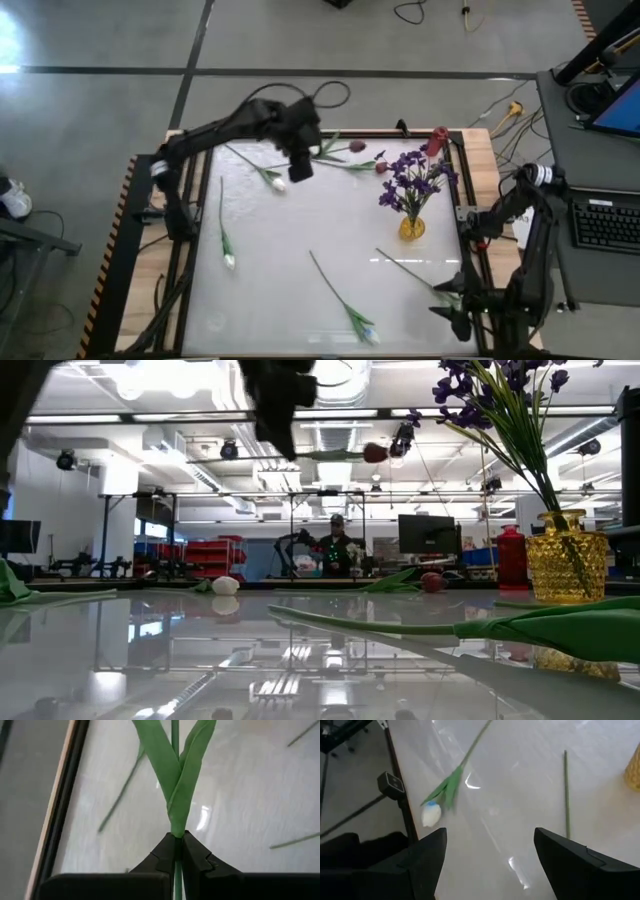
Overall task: Sort flowers into vase by color
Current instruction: Put the top red flower into the yellow vase
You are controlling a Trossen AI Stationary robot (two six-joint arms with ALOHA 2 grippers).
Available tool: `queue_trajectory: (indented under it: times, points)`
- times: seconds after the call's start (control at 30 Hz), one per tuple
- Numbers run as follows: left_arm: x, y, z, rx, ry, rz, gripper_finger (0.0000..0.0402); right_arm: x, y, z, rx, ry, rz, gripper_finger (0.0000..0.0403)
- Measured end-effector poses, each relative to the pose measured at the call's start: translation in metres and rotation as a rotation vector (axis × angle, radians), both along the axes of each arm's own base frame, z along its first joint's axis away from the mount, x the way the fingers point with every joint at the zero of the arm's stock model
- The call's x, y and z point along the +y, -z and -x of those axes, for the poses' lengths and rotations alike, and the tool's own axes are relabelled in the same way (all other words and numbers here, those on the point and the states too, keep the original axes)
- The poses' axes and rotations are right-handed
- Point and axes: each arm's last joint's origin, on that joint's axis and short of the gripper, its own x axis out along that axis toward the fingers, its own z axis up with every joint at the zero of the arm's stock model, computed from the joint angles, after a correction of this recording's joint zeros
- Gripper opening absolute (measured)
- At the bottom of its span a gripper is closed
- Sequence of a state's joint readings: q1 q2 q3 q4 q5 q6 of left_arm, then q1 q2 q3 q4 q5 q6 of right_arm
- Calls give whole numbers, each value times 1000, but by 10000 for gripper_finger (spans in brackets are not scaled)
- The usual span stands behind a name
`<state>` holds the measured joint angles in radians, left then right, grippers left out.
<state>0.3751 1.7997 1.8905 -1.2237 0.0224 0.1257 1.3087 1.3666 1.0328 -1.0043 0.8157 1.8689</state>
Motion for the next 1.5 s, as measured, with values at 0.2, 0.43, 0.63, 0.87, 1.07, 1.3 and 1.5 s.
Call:
queue_trajectory:
  times: [0.2,0.43,0.63,0.87,1.07,1.3,1.5]
  points:
    - [-77,16,11,-269,47,60,0,15,16,-10,-198,44,55,292]
    - [-178,64,-7,-679,211,152,0,21,45,-38,-445,187,154,292]
    - [-232,98,-30,-881,240,44,0,19,52,-84,-450,287,241,292]
    - [-267,120,-85,-885,323,-41,0,13,9,-115,-504,329,368,292]
    - [-286,121,-109,-914,370,-89,0,4,-10,-119,-514,356,357,292]
    - [-283,119,-103,-915,335,-137,0,0,-11,-122,-493,349,393,262]
    - [-278,111,-87,-983,292,-172,0,-1,-10,-121,-437,308,423,221]
